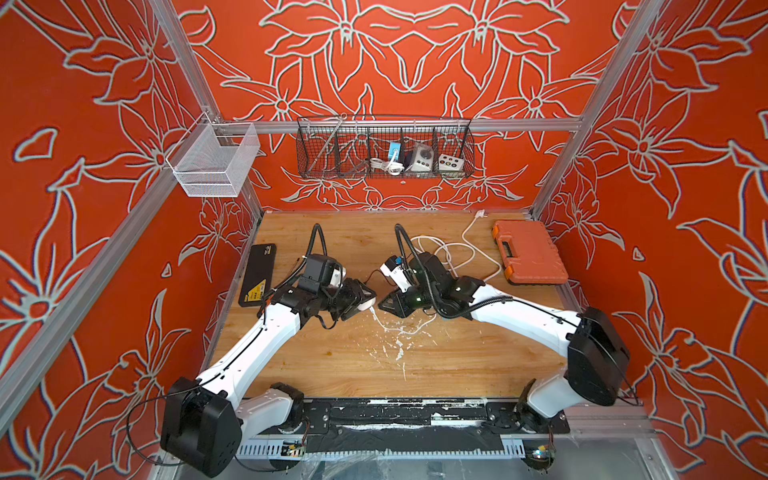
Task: Charge the bluetooth headset
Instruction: Insert the charging cable into the bluetooth headset.
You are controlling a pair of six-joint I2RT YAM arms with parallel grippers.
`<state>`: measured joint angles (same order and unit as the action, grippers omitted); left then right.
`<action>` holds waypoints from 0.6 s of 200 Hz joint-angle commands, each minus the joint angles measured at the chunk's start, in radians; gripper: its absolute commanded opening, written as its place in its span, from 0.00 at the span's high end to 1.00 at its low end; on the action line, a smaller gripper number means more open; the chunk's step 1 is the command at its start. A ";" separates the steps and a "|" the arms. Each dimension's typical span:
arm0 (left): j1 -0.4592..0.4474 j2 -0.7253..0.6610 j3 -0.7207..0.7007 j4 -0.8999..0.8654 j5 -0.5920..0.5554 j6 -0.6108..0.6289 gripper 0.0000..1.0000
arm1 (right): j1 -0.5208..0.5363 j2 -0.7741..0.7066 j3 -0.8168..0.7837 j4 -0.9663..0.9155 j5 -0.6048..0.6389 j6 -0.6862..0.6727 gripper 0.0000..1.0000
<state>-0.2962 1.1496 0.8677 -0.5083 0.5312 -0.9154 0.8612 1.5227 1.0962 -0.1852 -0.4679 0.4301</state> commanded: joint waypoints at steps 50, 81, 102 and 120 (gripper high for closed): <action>0.076 0.068 -0.042 -0.078 -0.131 0.051 0.87 | -0.010 -0.190 -0.177 0.045 0.138 0.008 0.66; 0.091 0.121 -0.086 -0.055 -0.174 0.060 0.86 | -0.010 -0.255 -0.235 0.029 0.189 -0.001 0.62; 0.092 0.167 -0.093 -0.053 -0.200 0.069 0.84 | -0.009 -0.299 -0.277 0.032 0.230 0.005 0.61; 0.093 0.202 -0.095 -0.052 -0.233 0.076 0.81 | -0.010 -0.326 -0.304 0.033 0.253 0.005 0.60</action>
<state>-0.2092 1.3193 0.7738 -0.5594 0.3603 -0.8635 0.8509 1.2388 0.8249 -0.1528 -0.2840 0.4332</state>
